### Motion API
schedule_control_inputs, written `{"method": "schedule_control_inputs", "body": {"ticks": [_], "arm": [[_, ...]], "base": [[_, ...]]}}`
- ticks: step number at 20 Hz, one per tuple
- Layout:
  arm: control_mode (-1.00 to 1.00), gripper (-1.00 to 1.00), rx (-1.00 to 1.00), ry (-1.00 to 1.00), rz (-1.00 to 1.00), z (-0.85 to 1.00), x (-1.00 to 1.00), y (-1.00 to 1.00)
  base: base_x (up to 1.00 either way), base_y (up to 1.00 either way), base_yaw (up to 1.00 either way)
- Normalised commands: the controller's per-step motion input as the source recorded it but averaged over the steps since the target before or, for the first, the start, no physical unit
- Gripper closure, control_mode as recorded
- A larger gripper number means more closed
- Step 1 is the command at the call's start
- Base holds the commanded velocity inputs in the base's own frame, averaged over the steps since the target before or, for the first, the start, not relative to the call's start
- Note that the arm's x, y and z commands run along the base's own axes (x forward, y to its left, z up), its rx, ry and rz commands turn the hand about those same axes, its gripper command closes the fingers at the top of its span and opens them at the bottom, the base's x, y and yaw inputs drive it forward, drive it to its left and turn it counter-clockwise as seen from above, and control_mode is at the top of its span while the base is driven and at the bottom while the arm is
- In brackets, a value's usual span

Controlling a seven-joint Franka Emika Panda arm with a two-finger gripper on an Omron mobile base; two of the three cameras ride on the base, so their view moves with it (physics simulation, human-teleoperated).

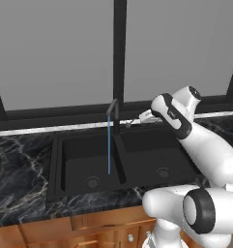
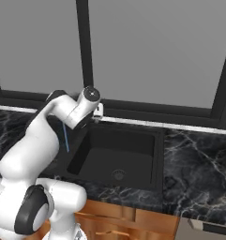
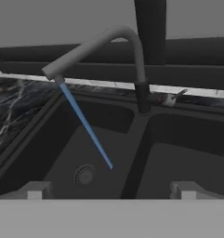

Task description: Turn on the sink faucet and place the jug under the water for a few seconds to fill it up.

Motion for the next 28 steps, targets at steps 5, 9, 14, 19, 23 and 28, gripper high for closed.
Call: {"method": "schedule_control_inputs", "body": {"ticks": [5, 9, 14, 19, 23, 28], "arm": [[-1.00, -1.00, -0.03, 0.08, -0.02, 0.10, 0.01, 0.04], [1.00, -1.00, 0.00, 0.01, 0.00, 0.00, 0.04, 0.00], [1.00, -1.00, 0.00, 0.00, 0.00, 0.00, 0.00, 0.00], [1.00, -1.00, 0.00, 0.00, 0.00, 0.00, 0.00, 0.00], [1.00, -1.00, 0.00, 0.00, 0.00, 0.00, 0.00, 0.00], [1.00, -1.00, 0.00, 0.00, 0.00, 0.00, 0.00, 0.00]], "base": [[0.00, 0.00, 0.00], [0.00, 0.00, 0.00], [-0.60, 0.09, 0.01], [-0.54, 0.59, 0.03], [-0.12, 0.92, 0.04], [0.03, 1.00, 0.07]]}}
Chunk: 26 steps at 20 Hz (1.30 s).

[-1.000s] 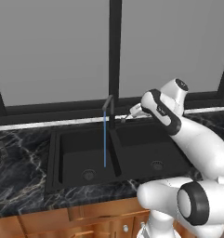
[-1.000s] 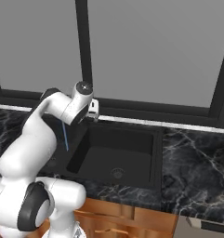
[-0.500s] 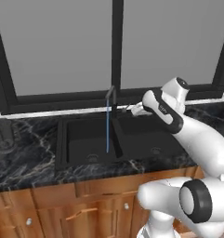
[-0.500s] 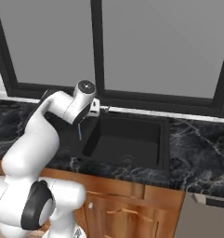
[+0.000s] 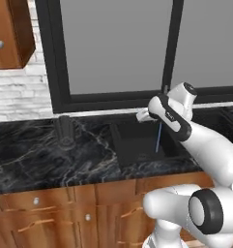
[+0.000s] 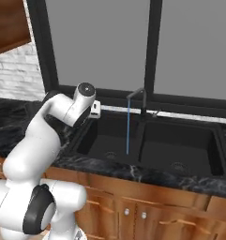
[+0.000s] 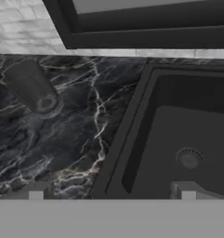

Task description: Turn on the sink faucet and place the jug under the water for a few seconds to fill it up.

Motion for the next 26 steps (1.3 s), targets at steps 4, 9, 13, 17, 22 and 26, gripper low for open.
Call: {"method": "schedule_control_inputs", "body": {"ticks": [4, 9, 13, 17, 22, 26], "arm": [[1.00, -1.00, 0.00, 0.00, 0.00, 0.00, 0.00, 0.00], [1.00, -1.00, 0.00, 0.00, 0.00, 0.00, 0.00, 0.00], [1.00, -1.00, 0.00, 0.00, 0.00, 0.00, 0.00, 0.00], [-1.00, -1.00, 0.00, 0.02, 0.00, -0.06, 0.50, 0.00], [-1.00, -1.00, 0.00, 0.00, 0.21, -0.42, 0.51, 0.00], [-1.00, -1.00, 0.00, -0.04, 0.36, -0.50, 0.45, -0.01]], "base": [[0.24, 1.00, 0.05], [0.59, 0.62, 0.00], [0.79, 0.19, 0.00], [0.19, 0.00, 0.00], [0.00, 0.00, 0.00], [0.00, 0.00, 0.00]]}}
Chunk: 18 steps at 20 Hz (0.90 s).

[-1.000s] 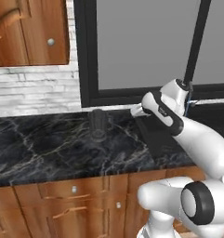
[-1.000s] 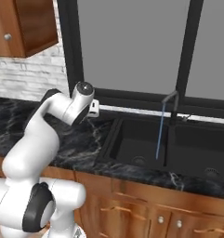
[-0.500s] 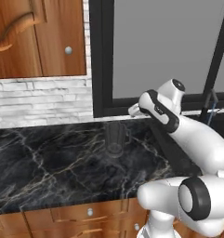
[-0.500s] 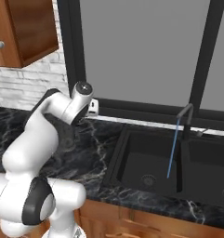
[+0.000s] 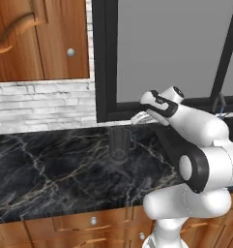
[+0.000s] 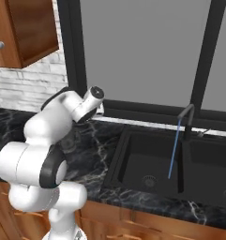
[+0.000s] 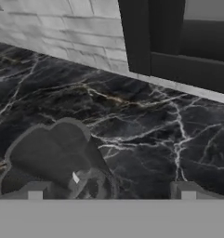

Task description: Turn on the sink faucet and place the jug under the water for a few seconds to fill it up.

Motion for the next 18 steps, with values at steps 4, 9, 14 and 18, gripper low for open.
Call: {"method": "schedule_control_inputs", "body": {"ticks": [4, 9, 14, 18], "arm": [[-1.00, -1.00, 0.00, -0.11, 0.45, -0.47, 0.29, -0.08], [-1.00, -1.00, 0.01, -0.17, 0.40, -0.51, 0.10, -0.20], [-1.00, -1.00, 0.02, -0.28, 0.23, -0.56, 0.00, 0.00], [-1.00, -1.00, 0.06, -0.14, 0.10, -0.37, 0.09, 0.04]], "base": [[0.00, 0.00, 0.00], [0.00, 0.00, 0.00], [0.00, 0.00, 0.00], [0.00, 0.00, 0.00]]}}
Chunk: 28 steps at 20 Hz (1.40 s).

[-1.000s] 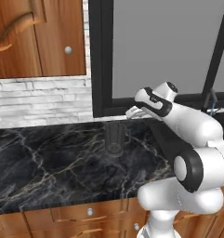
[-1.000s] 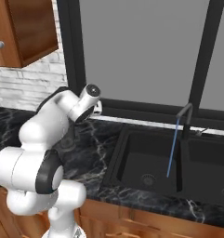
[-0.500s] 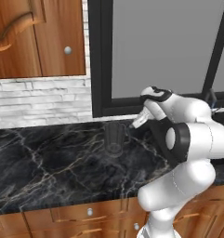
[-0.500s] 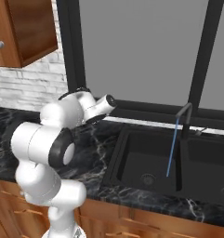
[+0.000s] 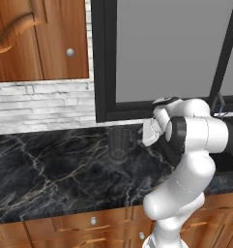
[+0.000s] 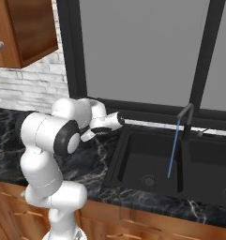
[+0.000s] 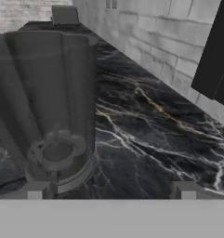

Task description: Turn on the sink faucet and place the jug under the water for a few seconds to fill it up.

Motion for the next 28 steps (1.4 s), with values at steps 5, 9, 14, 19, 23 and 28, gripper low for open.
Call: {"method": "schedule_control_inputs", "body": {"ticks": [5, 9, 14, 19, 23, 28], "arm": [[-1.00, -1.00, 0.10, -0.04, 0.09, -0.22, 0.23, 0.04], [-1.00, -1.00, 0.13, 0.00, 0.08, -0.04, 0.31, 0.03], [-1.00, -1.00, 0.16, 0.03, 0.06, 0.00, 0.33, 0.00], [-1.00, -1.00, 0.13, 0.04, 0.06, 0.00, 0.13, 0.00], [-1.00, -1.00, 0.07, 0.01, 0.04, 0.00, 0.00, 0.01], [-1.00, -1.00, 0.00, 0.00, 0.01, 0.00, 0.03, 0.19]], "base": [[0.00, 0.00, 0.00], [0.00, 0.00, 0.00], [0.00, 0.00, 0.00], [0.00, 0.00, 0.00], [0.00, 0.00, 0.00], [0.00, 0.00, 0.00]]}}
